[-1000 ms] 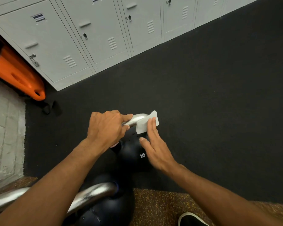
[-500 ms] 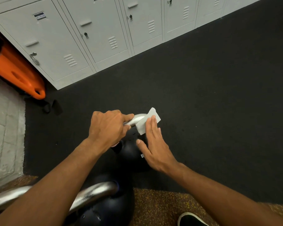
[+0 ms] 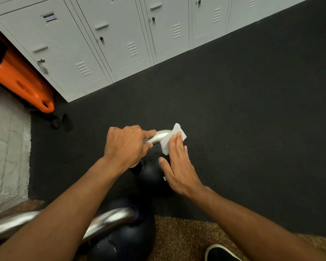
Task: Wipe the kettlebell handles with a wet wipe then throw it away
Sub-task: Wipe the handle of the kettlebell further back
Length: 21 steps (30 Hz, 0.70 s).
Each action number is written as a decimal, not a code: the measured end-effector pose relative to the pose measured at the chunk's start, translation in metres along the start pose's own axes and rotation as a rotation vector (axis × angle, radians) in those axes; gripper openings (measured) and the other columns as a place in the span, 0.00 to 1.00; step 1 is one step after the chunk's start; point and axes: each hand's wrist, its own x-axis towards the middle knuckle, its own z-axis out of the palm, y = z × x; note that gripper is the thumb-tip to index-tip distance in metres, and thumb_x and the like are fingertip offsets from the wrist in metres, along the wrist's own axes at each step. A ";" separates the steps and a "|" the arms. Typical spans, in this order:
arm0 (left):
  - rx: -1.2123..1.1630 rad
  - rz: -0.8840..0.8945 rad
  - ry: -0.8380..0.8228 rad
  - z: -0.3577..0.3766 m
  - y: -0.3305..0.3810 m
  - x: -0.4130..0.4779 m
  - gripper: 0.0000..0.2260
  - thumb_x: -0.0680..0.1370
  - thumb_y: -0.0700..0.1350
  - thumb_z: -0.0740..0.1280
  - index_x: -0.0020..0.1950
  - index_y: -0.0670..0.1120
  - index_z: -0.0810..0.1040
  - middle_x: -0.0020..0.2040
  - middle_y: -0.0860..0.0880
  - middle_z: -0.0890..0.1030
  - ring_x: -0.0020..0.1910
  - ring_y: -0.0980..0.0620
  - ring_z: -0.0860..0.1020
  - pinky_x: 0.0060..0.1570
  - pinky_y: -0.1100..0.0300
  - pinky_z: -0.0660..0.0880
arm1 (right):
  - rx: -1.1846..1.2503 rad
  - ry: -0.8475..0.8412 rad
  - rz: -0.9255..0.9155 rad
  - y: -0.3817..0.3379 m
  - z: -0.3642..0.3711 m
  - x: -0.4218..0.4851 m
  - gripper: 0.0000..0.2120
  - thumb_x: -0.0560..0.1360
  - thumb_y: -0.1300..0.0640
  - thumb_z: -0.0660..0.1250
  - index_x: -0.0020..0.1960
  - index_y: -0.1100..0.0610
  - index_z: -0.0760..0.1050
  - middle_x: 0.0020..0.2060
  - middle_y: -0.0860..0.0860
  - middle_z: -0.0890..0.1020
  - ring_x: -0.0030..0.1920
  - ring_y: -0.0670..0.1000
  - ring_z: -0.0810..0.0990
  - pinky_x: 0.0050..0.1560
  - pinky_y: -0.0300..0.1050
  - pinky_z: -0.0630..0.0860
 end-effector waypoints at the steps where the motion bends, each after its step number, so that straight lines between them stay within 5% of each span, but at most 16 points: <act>1: -0.001 -0.002 -0.005 0.000 0.000 0.000 0.13 0.80 0.59 0.61 0.64 0.64 0.76 0.46 0.53 0.80 0.42 0.51 0.80 0.38 0.56 0.65 | -0.009 0.019 0.000 -0.001 -0.001 0.004 0.37 0.82 0.46 0.53 0.75 0.53 0.27 0.76 0.49 0.29 0.76 0.45 0.29 0.76 0.46 0.33; 11: -0.015 -0.011 -0.006 -0.002 0.000 -0.002 0.12 0.80 0.60 0.61 0.63 0.66 0.75 0.42 0.54 0.78 0.40 0.53 0.79 0.37 0.55 0.64 | -0.264 -0.003 -0.110 -0.004 -0.034 0.028 0.34 0.82 0.46 0.52 0.81 0.56 0.40 0.81 0.53 0.43 0.80 0.49 0.40 0.79 0.53 0.41; 21: -0.079 -0.020 0.007 0.003 -0.004 -0.001 0.14 0.79 0.60 0.62 0.64 0.67 0.75 0.45 0.53 0.82 0.44 0.51 0.81 0.38 0.55 0.64 | -0.451 0.036 -0.119 0.004 0.004 -0.002 0.35 0.82 0.44 0.49 0.79 0.57 0.35 0.79 0.56 0.36 0.79 0.52 0.33 0.78 0.54 0.39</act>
